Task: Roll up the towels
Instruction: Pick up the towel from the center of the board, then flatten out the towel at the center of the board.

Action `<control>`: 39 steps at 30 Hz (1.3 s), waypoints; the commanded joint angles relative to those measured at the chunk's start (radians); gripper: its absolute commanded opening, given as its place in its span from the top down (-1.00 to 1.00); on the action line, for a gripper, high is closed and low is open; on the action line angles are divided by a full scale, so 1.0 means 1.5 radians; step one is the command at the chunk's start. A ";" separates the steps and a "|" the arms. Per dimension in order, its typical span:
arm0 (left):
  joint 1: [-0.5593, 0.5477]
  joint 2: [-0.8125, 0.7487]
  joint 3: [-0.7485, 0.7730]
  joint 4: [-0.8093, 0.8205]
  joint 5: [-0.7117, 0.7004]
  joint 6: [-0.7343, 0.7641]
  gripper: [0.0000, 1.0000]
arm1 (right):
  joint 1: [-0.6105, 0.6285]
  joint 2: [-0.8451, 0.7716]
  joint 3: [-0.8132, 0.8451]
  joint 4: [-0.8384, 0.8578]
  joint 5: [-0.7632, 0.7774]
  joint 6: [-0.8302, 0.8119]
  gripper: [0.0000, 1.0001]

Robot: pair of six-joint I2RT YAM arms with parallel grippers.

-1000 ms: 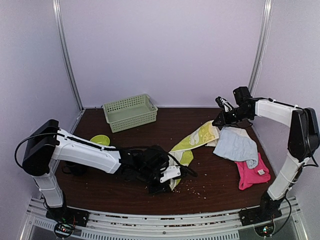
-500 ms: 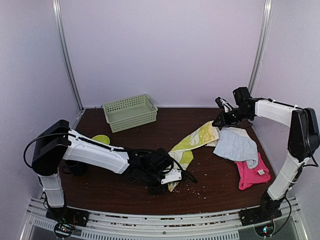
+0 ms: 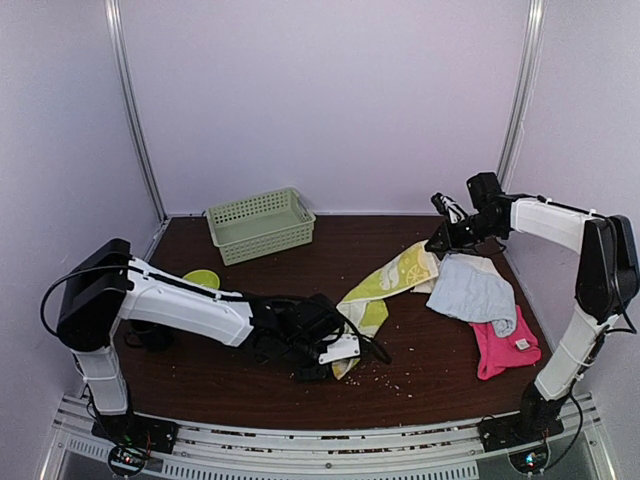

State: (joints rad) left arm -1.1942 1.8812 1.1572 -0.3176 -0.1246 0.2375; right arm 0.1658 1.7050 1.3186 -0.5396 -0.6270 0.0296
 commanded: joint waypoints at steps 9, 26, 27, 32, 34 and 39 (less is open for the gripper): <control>0.173 -0.311 0.132 -0.050 -0.229 -0.051 1.00 | -0.096 -0.032 0.246 0.055 -0.187 0.083 1.00; 0.202 -0.396 -0.001 -0.113 -0.189 -0.122 1.00 | -0.104 -0.076 0.120 0.006 -0.203 0.016 1.00; 0.208 -0.398 0.014 -0.101 -0.180 -0.124 1.00 | -0.104 -0.076 0.130 0.032 -0.232 0.038 1.00; 0.244 -0.394 0.049 -0.052 -0.222 -0.111 1.00 | -0.104 -0.104 0.116 0.171 -0.137 0.103 1.00; 0.231 -0.419 0.045 -0.077 -0.131 -0.112 1.00 | -0.104 -0.104 0.116 0.139 -0.219 0.071 1.00; 0.202 -0.514 -0.138 -0.115 -0.024 -0.214 1.00 | -0.097 -0.179 -0.060 0.004 -0.123 -0.103 1.00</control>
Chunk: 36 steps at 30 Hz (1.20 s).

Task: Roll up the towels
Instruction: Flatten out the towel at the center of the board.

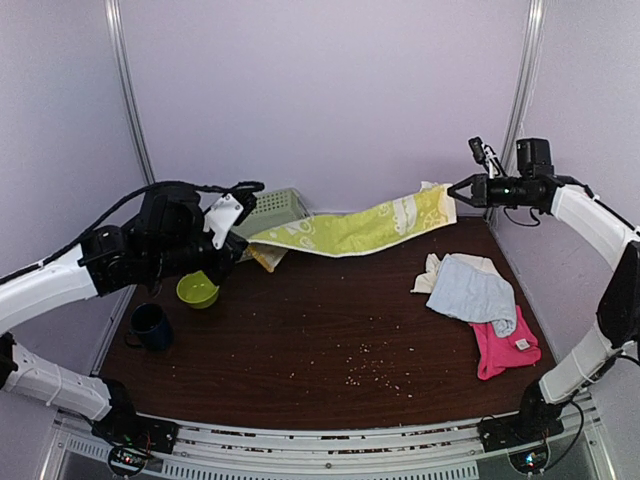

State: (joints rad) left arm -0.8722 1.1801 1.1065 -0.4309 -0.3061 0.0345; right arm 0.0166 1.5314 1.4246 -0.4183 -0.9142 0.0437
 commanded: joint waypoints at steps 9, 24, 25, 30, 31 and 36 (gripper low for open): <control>-0.020 -0.161 0.023 -0.133 0.071 -0.119 1.00 | 0.002 -0.108 -0.100 -0.409 -0.089 -0.357 1.00; 0.173 0.248 0.125 -0.066 0.138 -0.132 1.00 | 0.003 0.215 0.071 -0.199 -0.013 0.013 0.21; 0.173 0.247 0.130 -0.055 0.150 -0.137 1.00 | 0.003 0.216 0.075 -0.200 -0.006 0.011 0.20; 0.173 0.237 0.120 -0.047 0.163 -0.143 1.00 | 0.004 0.148 0.006 -0.170 0.062 -0.053 0.25; 0.173 0.236 0.110 -0.047 0.162 -0.146 1.00 | 0.006 0.131 -0.015 -0.158 0.073 -0.071 0.30; 0.172 0.227 0.063 -0.043 0.163 -0.157 1.00 | 0.067 0.093 -0.058 -0.156 0.204 -0.218 0.56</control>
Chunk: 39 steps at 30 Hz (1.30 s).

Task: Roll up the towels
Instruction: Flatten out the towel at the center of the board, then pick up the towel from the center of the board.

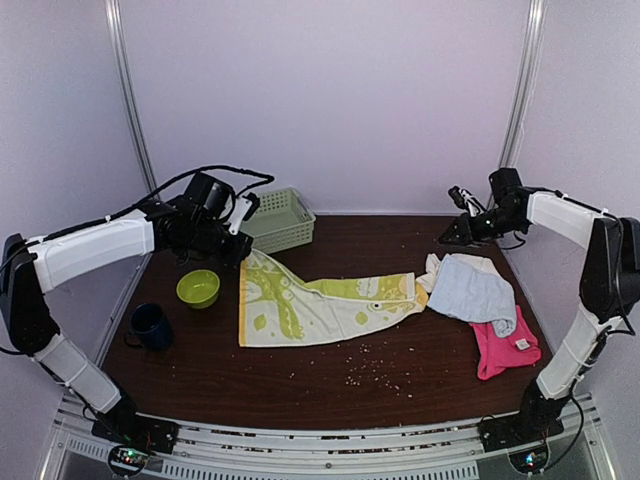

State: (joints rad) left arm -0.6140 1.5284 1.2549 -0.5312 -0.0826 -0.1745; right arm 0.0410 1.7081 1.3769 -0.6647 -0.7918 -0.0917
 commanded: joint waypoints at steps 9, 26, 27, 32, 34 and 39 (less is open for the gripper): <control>0.001 -0.040 -0.097 0.072 0.010 -0.040 1.00 | 0.220 -0.020 -0.092 0.025 0.342 -0.298 0.74; 0.001 -0.016 -0.109 0.088 0.007 -0.032 1.00 | 0.285 0.072 -0.086 0.044 0.445 -0.343 0.51; 0.001 -0.016 -0.113 0.090 0.008 -0.033 1.00 | 0.289 0.078 -0.082 0.043 0.451 -0.344 0.50; 0.001 -0.018 -0.122 0.097 0.013 -0.035 1.00 | 0.298 0.111 -0.062 0.033 0.480 -0.351 0.40; 0.001 -0.016 -0.124 0.097 0.011 -0.032 1.00 | 0.300 0.123 -0.055 0.032 0.492 -0.347 0.39; 0.001 -0.014 -0.130 0.103 0.008 -0.030 1.00 | 0.301 0.133 -0.046 0.027 0.498 -0.348 0.40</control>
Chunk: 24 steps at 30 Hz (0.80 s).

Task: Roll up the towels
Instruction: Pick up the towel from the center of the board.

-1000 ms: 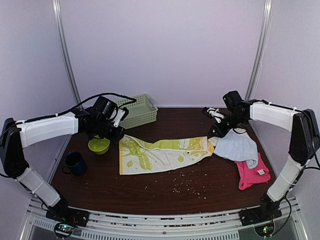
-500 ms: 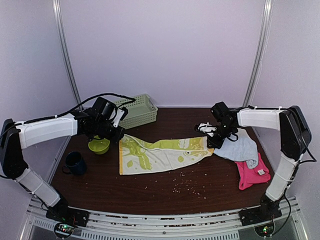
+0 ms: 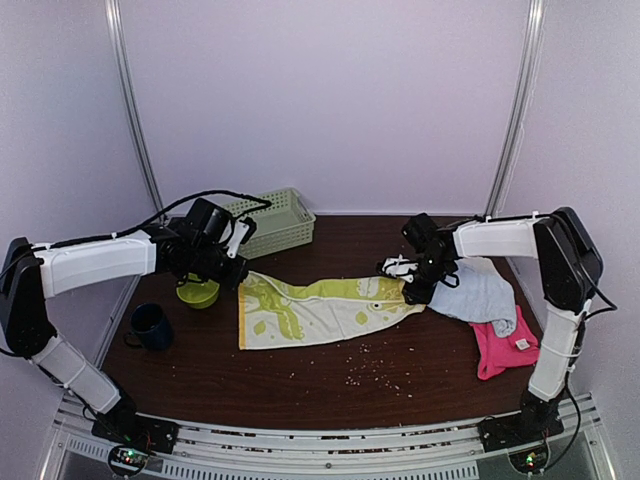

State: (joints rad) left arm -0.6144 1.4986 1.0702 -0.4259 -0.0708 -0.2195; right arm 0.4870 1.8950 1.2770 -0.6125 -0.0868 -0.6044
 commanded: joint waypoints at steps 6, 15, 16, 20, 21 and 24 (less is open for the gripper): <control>0.001 0.013 -0.010 0.039 0.002 0.001 1.00 | 0.005 0.018 0.022 -0.006 0.049 -0.004 0.44; 0.001 0.015 -0.015 0.047 0.002 0.007 1.00 | 0.005 0.027 0.038 -0.001 0.043 0.003 0.60; 0.001 0.016 -0.015 0.047 0.003 0.006 1.00 | 0.006 0.029 0.044 -0.019 0.025 -0.006 0.53; 0.001 0.016 -0.019 0.050 0.005 0.008 1.00 | 0.013 0.041 0.046 -0.038 0.026 -0.019 0.41; 0.001 0.014 -0.020 0.053 0.006 0.008 1.00 | 0.014 0.046 0.047 -0.037 0.032 -0.016 0.41; 0.001 0.012 -0.024 0.058 0.007 0.007 1.00 | 0.014 0.058 0.055 -0.038 0.043 -0.007 0.50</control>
State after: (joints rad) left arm -0.6140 1.5135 1.0508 -0.3889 -0.0696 -0.2184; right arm 0.4999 1.9495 1.3342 -0.6437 -0.0433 -0.6212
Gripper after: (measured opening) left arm 0.007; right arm 0.269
